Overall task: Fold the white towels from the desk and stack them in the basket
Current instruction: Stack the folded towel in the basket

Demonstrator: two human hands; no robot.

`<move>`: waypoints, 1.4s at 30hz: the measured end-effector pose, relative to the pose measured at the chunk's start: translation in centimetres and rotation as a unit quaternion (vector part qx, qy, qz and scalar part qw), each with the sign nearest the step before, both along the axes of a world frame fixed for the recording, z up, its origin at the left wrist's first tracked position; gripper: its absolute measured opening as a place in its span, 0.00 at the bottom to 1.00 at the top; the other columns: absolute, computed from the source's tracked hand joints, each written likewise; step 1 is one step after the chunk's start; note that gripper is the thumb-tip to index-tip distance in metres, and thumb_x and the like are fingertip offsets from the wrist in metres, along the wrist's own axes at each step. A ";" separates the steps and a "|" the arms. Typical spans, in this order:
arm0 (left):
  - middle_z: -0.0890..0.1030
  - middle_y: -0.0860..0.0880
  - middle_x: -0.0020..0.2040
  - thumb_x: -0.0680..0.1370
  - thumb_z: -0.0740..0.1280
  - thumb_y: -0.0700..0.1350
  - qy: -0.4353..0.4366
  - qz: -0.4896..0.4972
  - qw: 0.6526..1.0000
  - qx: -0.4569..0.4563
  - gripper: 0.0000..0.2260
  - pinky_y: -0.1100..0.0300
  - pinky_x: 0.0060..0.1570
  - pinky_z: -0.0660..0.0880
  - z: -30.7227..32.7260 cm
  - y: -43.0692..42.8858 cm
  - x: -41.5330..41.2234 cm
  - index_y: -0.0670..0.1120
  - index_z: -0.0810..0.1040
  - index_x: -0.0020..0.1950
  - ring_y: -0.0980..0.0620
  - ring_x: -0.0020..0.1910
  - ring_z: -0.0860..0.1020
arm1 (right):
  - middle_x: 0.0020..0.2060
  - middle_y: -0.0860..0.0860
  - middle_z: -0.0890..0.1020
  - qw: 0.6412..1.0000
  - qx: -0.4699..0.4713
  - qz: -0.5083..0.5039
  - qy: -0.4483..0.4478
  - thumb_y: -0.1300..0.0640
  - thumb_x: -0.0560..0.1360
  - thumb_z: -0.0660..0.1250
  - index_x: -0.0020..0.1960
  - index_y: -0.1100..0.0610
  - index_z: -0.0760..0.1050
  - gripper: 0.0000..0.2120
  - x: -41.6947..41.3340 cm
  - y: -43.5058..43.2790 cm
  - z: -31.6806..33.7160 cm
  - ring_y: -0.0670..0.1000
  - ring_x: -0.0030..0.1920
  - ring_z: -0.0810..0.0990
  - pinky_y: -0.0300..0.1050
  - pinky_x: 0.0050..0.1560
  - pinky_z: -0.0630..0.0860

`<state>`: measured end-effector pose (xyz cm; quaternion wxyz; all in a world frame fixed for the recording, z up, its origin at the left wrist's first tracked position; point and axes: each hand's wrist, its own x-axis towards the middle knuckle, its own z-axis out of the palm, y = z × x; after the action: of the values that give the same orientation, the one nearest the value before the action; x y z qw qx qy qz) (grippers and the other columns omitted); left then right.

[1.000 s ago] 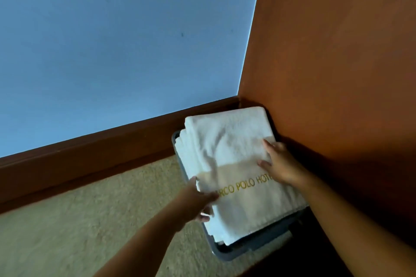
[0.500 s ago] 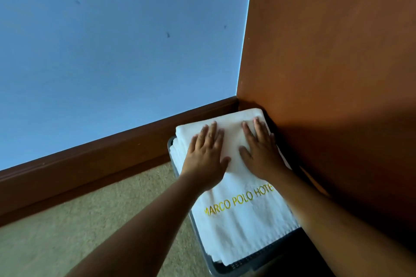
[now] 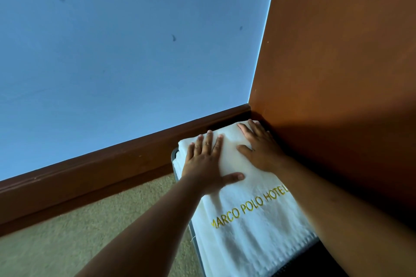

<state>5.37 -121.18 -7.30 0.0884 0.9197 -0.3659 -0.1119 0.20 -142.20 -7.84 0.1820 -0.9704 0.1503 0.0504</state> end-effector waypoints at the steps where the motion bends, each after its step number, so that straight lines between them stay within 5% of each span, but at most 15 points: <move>1: 0.30 0.49 0.80 0.65 0.52 0.83 -0.001 0.000 1.000 -0.001 0.55 0.45 0.78 0.36 -0.1 0.0 0.0 0.55 0.33 0.80 0.46 0.79 0.32 | 0.81 0.49 0.42 1.000 -0.004 0.003 0.001 0.39 0.81 0.56 0.81 0.41 0.44 0.33 0.4 -0.1 -0.1 0.52 0.81 0.38 0.57 0.79 0.41; 8: 0.26 0.46 0.78 0.66 0.49 0.83 -0.031 0.000 0.999 -0.010 0.56 0.42 0.77 0.36 -0.4 0.2 -2.6 0.51 0.32 0.80 0.44 0.77 0.26 | 0.81 0.51 0.36 1.000 -0.008 -0.007 -0.006 0.39 0.82 0.48 0.81 0.42 0.37 0.32 -0.5 0.5 -0.7 0.53 0.80 0.34 0.56 0.78 0.38; 16: 0.24 0.46 0.77 0.66 0.50 0.83 -0.009 -0.033 0.999 -0.014 0.61 0.45 0.77 0.33 -0.6 2.2 -10.1 0.43 0.30 0.79 0.45 0.76 0.24 | 0.81 0.49 0.37 0.998 0.010 -0.046 -0.037 0.30 0.71 0.36 0.81 0.42 0.38 0.40 -7.9 1.9 -1.6 0.49 0.80 0.37 0.55 0.79 0.42; 21: 0.25 0.44 0.77 0.67 0.53 0.83 -0.026 -0.102 0.994 -0.039 0.56 0.44 0.75 0.31 -1.2 4.2 -15.6 0.52 0.31 0.80 0.42 0.76 0.26 | 0.81 0.49 0.39 0.997 0.002 -0.065 -0.033 0.28 0.71 0.37 0.81 0.43 0.40 0.42 -13.5 2.9 -1.6 0.49 0.80 0.39 0.53 0.79 0.41; 27: 0.42 0.38 0.82 0.70 0.54 0.80 -0.063 -0.125 0.989 -0.039 0.49 0.39 0.77 0.48 -3.9 6.7 -19.4 0.55 0.43 0.83 0.34 0.80 0.45 | 0.81 0.49 0.40 0.997 -0.031 -0.053 -0.041 0.19 0.67 0.34 0.82 0.46 0.43 0.51 -20.8 4.7 -1.9 0.49 0.80 0.38 0.55 0.78 0.43; 32: 0.29 0.43 0.79 0.71 0.49 0.80 -0.029 -0.190 0.981 0.028 0.46 0.46 0.79 0.40 -3.4 9.6 -18.4 0.60 0.34 0.80 0.43 0.79 0.31 | 0.79 0.48 0.37 0.993 -0.024 -0.116 0.018 0.17 0.65 0.33 0.81 0.45 0.40 0.51 -26.2 7.0 -2.2 0.50 0.80 0.38 0.53 0.79 0.45; 35: 0.30 0.47 0.79 0.63 0.40 0.83 0.030 -0.199 0.977 0.066 0.51 0.42 0.79 0.45 -1.3 10.6 -17.6 0.59 0.38 0.81 0.47 0.80 0.34 | 0.81 0.51 0.40 0.985 -0.016 -0.148 0.090 0.25 0.75 0.46 0.82 0.45 0.40 0.42 -27.5 8.0 -0.1 0.53 0.81 0.43 0.52 0.78 0.49; 37: 0.36 0.48 0.81 0.66 0.44 0.80 0.050 -0.199 0.975 0.090 0.49 0.44 0.79 0.41 1.1 11.3 -16.8 0.59 0.42 0.82 0.48 0.80 0.37 | 0.82 0.53 0.45 0.981 -0.062 -0.137 0.119 0.33 0.79 0.53 0.82 0.47 0.44 0.38 -28.0 8.4 2.7 0.55 0.81 0.48 0.52 0.78 0.52; 42: 0.45 0.46 0.83 0.65 0.41 0.79 -0.030 -0.176 0.983 0.043 0.49 0.46 0.78 0.41 11.4 15.4 -13.4 0.58 0.51 0.82 0.46 0.82 0.46 | 0.80 0.54 0.55 0.985 -0.104 -0.128 0.054 0.44 0.79 0.65 0.82 0.51 0.53 0.37 -28.8 11.6 13.5 0.53 0.80 0.56 0.47 0.77 0.57</move>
<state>-8.04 -105.79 4.15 0.0169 0.8468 -0.5193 -0.1136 -28.59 -130.63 5.66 0.0764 -0.9526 0.2875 0.0633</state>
